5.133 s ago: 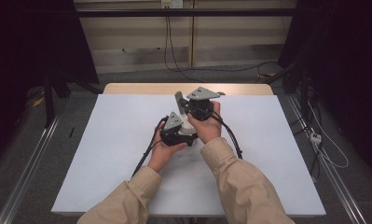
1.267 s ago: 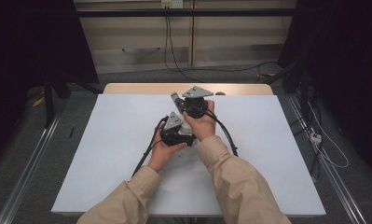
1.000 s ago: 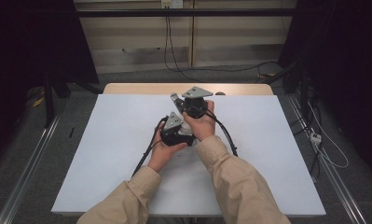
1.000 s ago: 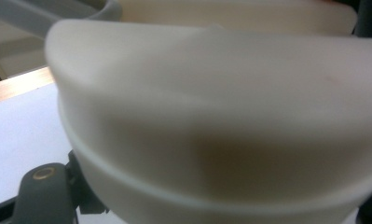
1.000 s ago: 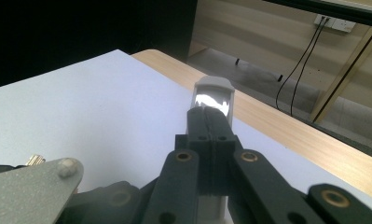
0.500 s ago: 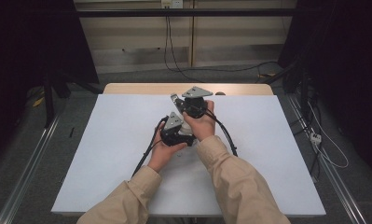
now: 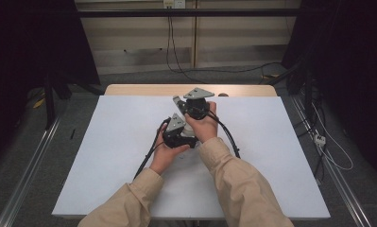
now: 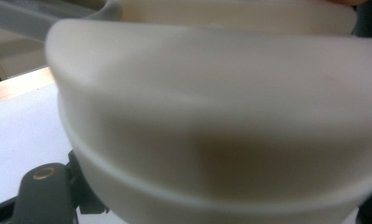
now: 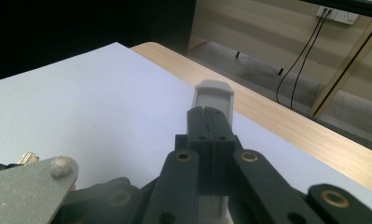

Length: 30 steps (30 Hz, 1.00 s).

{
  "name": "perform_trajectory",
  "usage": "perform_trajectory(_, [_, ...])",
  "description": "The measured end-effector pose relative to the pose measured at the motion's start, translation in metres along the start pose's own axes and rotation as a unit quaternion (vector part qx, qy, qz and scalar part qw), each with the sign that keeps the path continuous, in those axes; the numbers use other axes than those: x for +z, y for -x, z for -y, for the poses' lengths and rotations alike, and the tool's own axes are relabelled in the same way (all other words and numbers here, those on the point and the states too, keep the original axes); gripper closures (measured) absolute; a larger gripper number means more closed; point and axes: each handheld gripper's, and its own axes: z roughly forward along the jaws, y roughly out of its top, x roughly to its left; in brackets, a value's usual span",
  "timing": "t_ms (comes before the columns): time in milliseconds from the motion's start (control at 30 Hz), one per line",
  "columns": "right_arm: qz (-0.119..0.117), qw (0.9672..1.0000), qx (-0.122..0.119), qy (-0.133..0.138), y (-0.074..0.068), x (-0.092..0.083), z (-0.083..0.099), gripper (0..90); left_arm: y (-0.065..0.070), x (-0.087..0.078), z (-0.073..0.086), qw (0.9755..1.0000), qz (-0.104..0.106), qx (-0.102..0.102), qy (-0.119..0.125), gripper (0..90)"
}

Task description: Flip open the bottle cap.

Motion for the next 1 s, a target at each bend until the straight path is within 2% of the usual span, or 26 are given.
perform_trajectory(333, [-0.001, 0.9999, 0.003, -0.011, -0.0008, 0.0002, -0.0009, 90.0, -0.0003, 0.0001, 0.0002, 1.0, 0.001, -0.004, 0.001, 18.7])
perform_trajectory(700, [-0.002, 0.9998, 0.016, -0.01, -0.001, -0.0016, -0.0001, 89.8, -0.0013, -0.001, 0.0001, 0.9999, 0.007, -0.007, 0.003, 18.3])
perform_trajectory(767, [0.001, 0.9998, 0.018, -0.009, -0.001, -0.0024, 0.0002, 87.8, -0.0018, -0.0016, 0.0, 1.0, 0.009, -0.004, 0.0, 18.1])
perform_trajectory(867, [0.006, 0.9999, 0.013, -0.01, -0.0009, -0.0039, 0.0004, 85.7, -0.0007, -0.002, -0.0003, 0.9999, 0.002, 0.012, -0.005, 16.1])
perform_trajectory(967, [0.006, 0.9999, 0.014, -0.006, 0.0, -0.0059, 0.0004, 83.2, -0.0012, -0.0025, 0.0, 0.9999, 0.011, 0.001, -0.006, 13.7])
perform_trajectory(1000, [0.006, 0.9999, 0.012, -0.006, -0.0001, -0.0065, 0.0001, 82.0, -0.0014, -0.003, -0.0002, 0.9999, 0.007, 0.003, -0.007, 13.4])
